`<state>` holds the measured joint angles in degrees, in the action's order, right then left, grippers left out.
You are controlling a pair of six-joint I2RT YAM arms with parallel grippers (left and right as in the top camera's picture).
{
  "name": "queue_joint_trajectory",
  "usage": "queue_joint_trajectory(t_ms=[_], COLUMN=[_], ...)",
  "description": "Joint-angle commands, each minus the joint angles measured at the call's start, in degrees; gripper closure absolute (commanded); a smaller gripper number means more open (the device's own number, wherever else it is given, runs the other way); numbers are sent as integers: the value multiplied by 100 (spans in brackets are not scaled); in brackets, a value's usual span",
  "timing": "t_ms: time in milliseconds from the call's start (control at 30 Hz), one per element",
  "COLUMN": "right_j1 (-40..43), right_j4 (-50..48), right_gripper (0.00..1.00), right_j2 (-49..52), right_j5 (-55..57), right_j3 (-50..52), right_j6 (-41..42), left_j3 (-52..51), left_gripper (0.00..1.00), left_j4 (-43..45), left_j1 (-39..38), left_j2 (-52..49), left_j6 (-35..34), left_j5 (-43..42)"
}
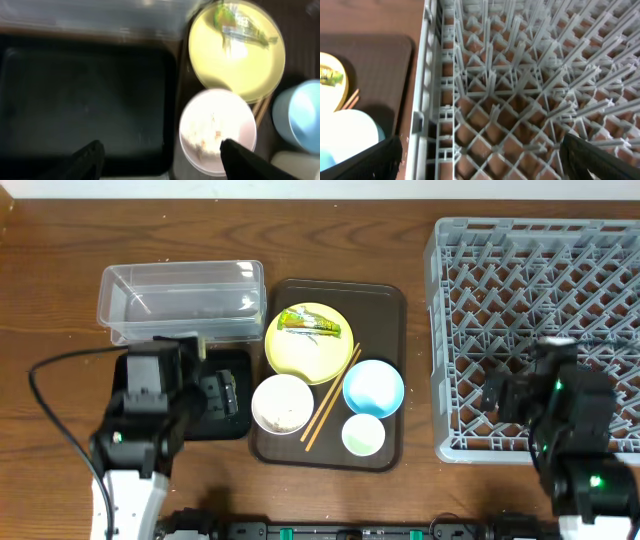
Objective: Sort waste into correct bins and load items into the dishwasher rack
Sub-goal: 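Move the left gripper to the green wrapper on the yellow plate and grasp it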
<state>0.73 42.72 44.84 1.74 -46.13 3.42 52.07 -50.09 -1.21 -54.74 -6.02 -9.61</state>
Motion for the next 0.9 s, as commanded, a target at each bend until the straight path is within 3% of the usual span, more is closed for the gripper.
queue_joint_trajectory(t_ms=[0, 233, 500, 867], right_j1=[37, 37, 37, 37], right_j4=[258, 380, 249, 264], right_gripper=[1, 1, 1, 1], right_j2=[299, 332, 306, 306], right_j5=[-131, -400, -387, -369], right_j3=[-553, -745, -745, -745], right_j6=[15, 37, 35, 35], left_j3=[317, 313, 382, 385], left_gripper=[23, 23, 23, 24], left_j4=[-328, -42, 1598, 3432], left_j1=[28, 28, -267, -1202], left_j2=[-286, -437, -765, -2271], left_j6=[-26, -26, -365, -614], left_j5=[-225, -715, -898, -599])
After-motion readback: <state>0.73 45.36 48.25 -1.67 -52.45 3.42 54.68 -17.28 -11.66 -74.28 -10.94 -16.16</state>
